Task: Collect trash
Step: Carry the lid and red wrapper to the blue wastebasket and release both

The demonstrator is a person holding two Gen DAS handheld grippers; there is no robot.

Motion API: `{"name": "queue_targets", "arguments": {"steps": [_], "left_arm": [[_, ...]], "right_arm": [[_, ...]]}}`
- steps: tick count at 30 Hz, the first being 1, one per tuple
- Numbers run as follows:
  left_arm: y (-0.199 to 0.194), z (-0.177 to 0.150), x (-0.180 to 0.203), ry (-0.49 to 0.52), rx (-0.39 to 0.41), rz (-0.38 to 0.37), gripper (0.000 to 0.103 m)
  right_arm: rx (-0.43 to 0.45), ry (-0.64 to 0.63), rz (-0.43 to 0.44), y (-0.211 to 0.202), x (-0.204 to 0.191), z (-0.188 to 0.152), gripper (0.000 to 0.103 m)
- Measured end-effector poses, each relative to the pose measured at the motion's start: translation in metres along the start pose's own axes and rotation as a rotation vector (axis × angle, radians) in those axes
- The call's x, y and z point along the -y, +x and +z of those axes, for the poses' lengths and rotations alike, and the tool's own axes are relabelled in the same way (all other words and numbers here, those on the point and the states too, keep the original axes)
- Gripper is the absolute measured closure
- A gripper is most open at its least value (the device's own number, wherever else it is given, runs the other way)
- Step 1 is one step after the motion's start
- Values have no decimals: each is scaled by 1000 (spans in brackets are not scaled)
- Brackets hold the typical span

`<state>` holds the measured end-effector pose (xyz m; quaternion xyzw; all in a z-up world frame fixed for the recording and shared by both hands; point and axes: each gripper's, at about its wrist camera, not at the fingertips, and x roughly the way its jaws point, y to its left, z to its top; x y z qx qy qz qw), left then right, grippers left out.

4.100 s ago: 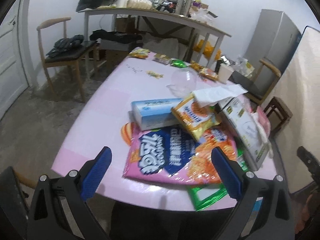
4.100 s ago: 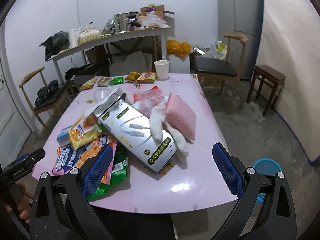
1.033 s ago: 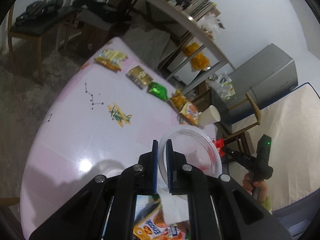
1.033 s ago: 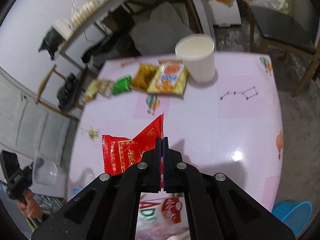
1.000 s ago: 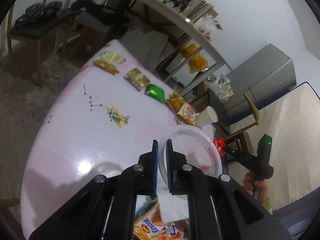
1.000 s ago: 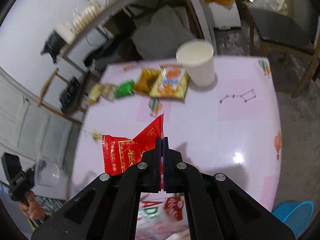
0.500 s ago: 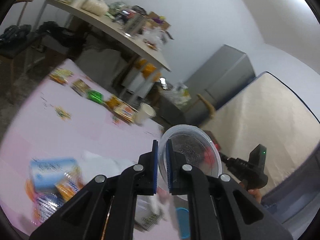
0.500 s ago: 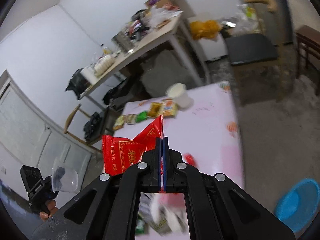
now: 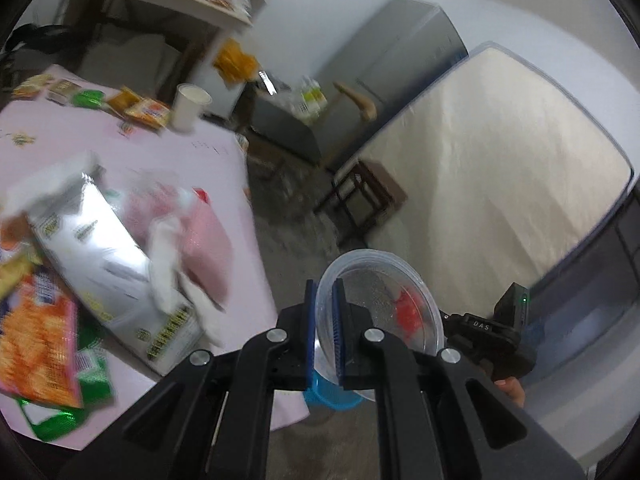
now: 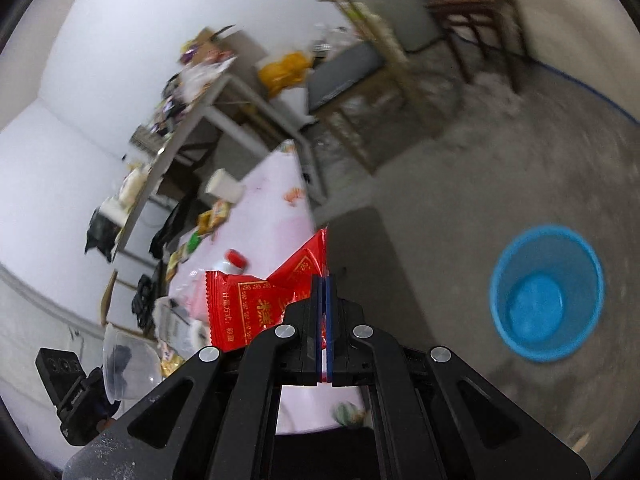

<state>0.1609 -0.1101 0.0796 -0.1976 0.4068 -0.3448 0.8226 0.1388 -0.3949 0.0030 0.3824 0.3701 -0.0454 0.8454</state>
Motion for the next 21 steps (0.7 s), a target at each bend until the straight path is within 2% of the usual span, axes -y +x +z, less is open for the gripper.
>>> {"name": "queue_targets", "arguments": {"steps": [5,10,15,19,20,21], "left_arm": [[63,-13,37,91,-137,-14,96],[154,-28,85,198,-320,-6,96],[247,-54,124,260,-493,14,96],[314,-76,151,311,-573,43,96],[327,-80,157,324,-591,48,95],[341,-85,159,333,-613,47,80]], "right_arm": [[47,118,-70,-19,65,-20,103],[64,233,-149,-22,129,-35,103],[64,356,-213,-8,190,-45,103],[83,463,-237,3,231,-45,102],[92,501,-239,6,245,-44,101],[96,532,-238,9,255,-42,95]]}}
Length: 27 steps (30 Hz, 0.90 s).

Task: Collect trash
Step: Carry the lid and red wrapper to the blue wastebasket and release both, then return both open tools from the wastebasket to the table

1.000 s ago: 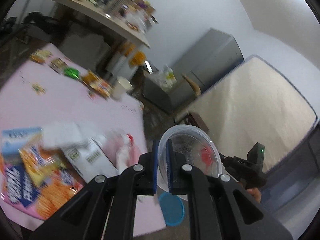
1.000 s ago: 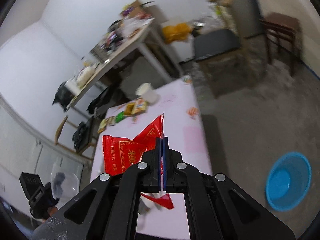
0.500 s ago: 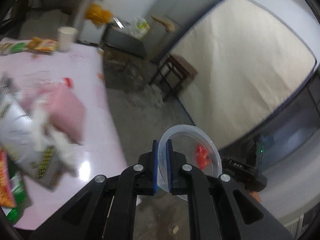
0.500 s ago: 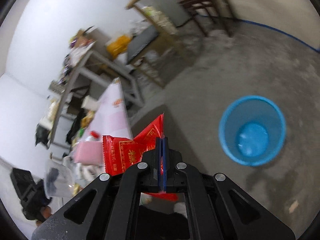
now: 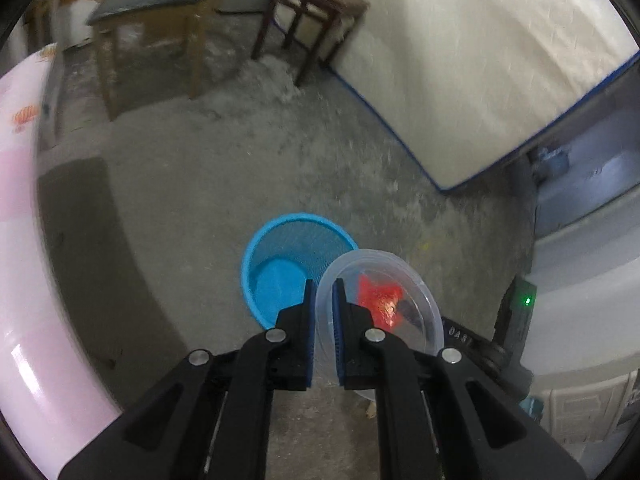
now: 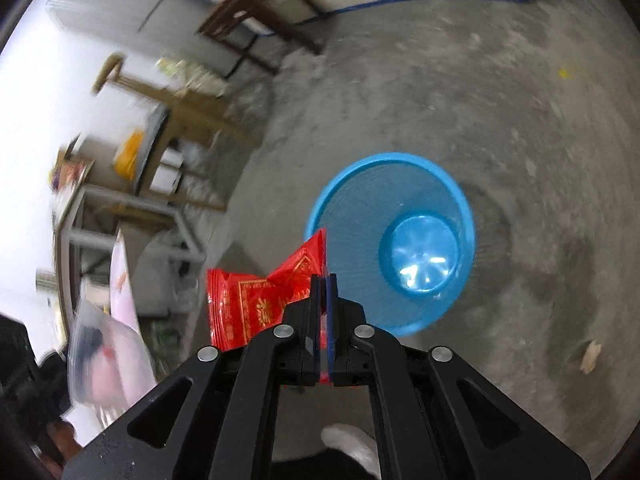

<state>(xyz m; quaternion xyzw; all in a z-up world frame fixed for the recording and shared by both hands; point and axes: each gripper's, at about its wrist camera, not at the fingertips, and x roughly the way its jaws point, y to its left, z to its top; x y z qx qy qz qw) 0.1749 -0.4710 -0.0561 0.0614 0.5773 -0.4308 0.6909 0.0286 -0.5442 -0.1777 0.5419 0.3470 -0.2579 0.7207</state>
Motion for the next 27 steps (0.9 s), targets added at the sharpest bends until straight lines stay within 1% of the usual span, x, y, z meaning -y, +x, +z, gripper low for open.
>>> {"name": "queue_targets", "arguments": {"steps": [1,2,3,4,5,6,8,11,14,15,16,18,20,22,23,25,27], "left_arm": [[17,4,0,0,-30,3,69],[30,8,-1,-14,-53,21,42],[43,10,-8,-59,-53,48,36],[49,11,-14,-93,-41,59,36],[54,10,-22,-132,-37,67,36],[55,7,-26,-154,-48,60,36],[52,-1,-31,-169,-58,22,36],[30,-8,-33,-139,-6,3,35],[-2,-14,-29,-103,73,-1,34],[-17,-18,-29,-82,106,0,32],[-24,-19,-29,-70,121,3,30],[-47,-28,-28,-42,156,1,25],[-65,-39,-30,-25,170,-9,21],[-85,-54,-34,-11,179,-30,20],[-98,-65,-37,-5,191,-43,18],[-118,-82,-44,-5,221,-47,16],[-141,-102,-50,-16,267,-39,14]], "right_arm": [[5,40,-10,8,9,7,88],[12,69,-19,16,17,12,81],[13,83,-27,22,22,14,63],[11,94,-47,29,26,17,54],[12,107,-81,36,32,18,54],[9,112,-107,41,37,18,54],[2,120,-123,44,45,14,54],[7,105,-130,41,50,6,54],[11,73,-131,33,50,-2,54],[12,55,-133,29,48,-6,54],[15,36,-137,26,45,-8,53],[29,-27,-142,14,34,-16,50],[52,-86,-148,1,22,-26,46],[72,-145,-144,-13,7,-38,38],[85,-184,-140,-23,-3,-46,36],[109,-252,-142,-38,-22,-60,23],[147,-338,-151,-57,-48,-80,17]]}}
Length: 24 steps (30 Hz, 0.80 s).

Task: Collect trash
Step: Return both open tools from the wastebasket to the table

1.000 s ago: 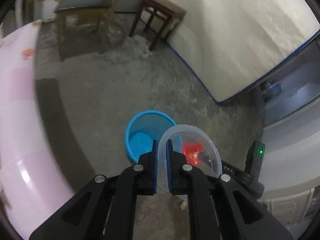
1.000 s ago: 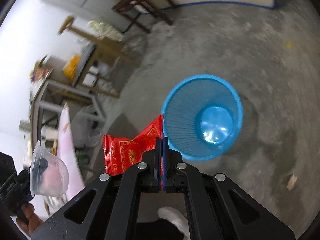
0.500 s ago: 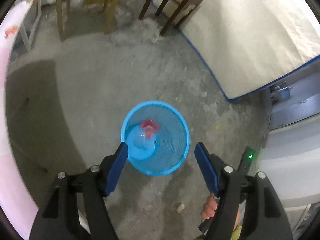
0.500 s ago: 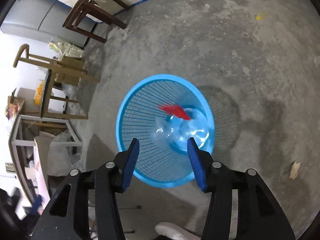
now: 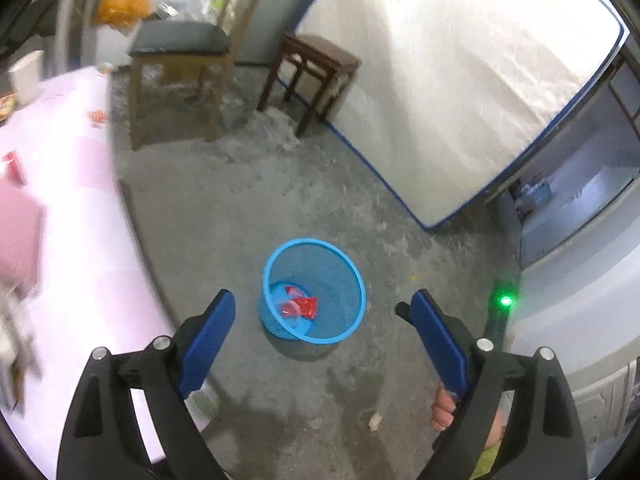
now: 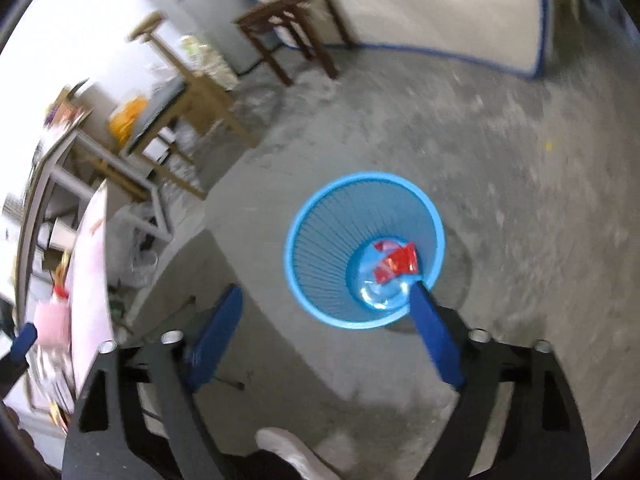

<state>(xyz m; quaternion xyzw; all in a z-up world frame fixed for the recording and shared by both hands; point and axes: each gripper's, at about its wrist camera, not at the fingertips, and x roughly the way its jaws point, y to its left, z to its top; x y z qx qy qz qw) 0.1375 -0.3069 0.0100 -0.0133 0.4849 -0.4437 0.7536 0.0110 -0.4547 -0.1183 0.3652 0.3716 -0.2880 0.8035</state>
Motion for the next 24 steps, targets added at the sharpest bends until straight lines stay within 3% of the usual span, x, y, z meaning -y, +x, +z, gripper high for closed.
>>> {"name": "queue_targets", "arguments": {"steps": [4,11,19,24], "left_arm": [[-52,-25,-14,7,82,10,8],[-137,-53,-56,-52,222,42,6],[-221,-92,-137,-168,364,19,6],[-258,-119,-197,-252,444,87,6]], "right_arm": [[84,-139,-35,-37,-45,-13,8],[279,-427,-145,-91,-141,-45,8],[353,-646,-30,-114,-221,-75,8],[366,-702,199,-117,-259,-92,8]]}}
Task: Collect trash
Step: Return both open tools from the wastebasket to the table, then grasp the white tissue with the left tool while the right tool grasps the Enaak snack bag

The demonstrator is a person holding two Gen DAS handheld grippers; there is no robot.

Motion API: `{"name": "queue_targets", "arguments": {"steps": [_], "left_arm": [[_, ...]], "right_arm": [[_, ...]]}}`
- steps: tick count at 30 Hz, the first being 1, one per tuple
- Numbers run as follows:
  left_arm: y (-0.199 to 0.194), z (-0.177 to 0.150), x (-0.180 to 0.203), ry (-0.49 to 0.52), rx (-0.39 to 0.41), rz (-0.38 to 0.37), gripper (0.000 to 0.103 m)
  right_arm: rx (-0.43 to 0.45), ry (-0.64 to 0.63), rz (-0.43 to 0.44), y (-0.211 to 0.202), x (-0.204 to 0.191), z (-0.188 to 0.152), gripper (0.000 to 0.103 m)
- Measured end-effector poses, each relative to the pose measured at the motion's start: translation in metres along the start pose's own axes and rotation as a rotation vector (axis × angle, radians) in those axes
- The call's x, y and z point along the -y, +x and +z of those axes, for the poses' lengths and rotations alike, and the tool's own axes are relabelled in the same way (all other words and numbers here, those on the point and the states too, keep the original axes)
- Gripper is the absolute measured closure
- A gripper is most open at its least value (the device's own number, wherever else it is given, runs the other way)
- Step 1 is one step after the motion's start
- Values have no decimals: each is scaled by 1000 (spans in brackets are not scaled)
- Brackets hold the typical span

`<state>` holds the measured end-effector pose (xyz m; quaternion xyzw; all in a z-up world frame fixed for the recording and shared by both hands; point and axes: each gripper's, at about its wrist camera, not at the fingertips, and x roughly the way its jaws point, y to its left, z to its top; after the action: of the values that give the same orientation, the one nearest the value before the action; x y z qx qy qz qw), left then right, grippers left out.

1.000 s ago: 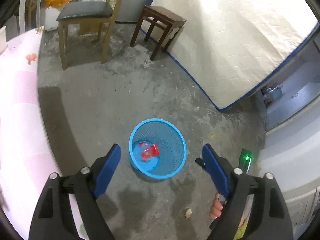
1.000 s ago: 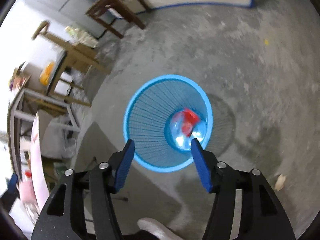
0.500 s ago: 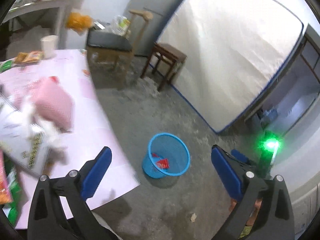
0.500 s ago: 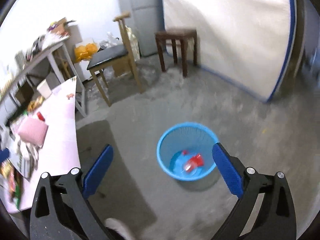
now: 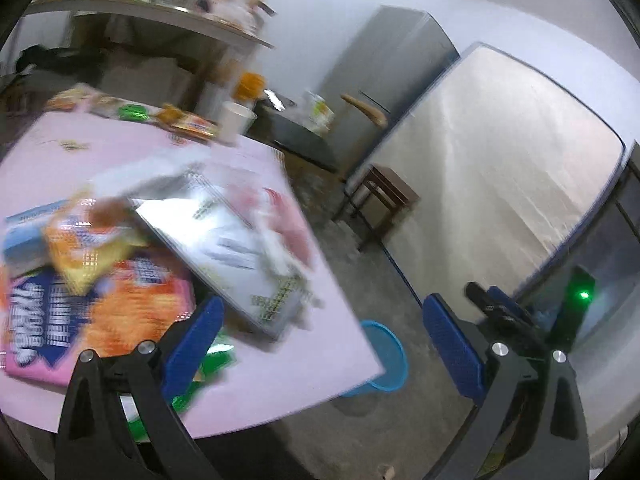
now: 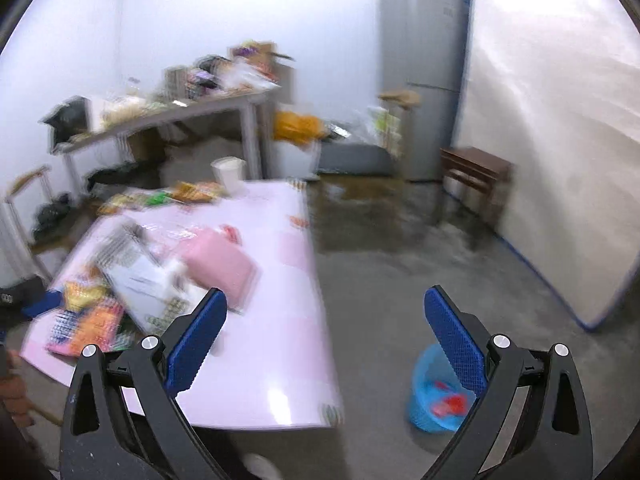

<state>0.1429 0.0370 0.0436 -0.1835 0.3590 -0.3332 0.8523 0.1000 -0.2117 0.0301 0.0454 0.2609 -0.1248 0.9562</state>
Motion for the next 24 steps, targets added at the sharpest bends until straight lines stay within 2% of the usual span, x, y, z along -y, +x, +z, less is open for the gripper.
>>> {"name": "queue_targets", "arguments": {"steps": [4,8,10,14,17,19,24], "left_arm": [[-26,10,-39,-35,69,38,6],[-42,23,-67,-40,111,40,6],[-42,30,-75,-25,117,66,6],[-30,43,-84,108,92,164,6],[-9,46,-84,258,65,268,6],[10,51,-86,350,34,341,13],[55,63,-107,423,-77,430,32]], "right_arm": [[6,-11,52,15,-31,11,8],[-65,42,159,41,-50,21,8],[-91,76,207,53,-56,22,8],[-115,84,236,60,-81,23,8],[-136,75,248,69,-86,21,8],[-149,72,250,75,-85,20,8],[-185,94,256,91,-78,17,8]]}}
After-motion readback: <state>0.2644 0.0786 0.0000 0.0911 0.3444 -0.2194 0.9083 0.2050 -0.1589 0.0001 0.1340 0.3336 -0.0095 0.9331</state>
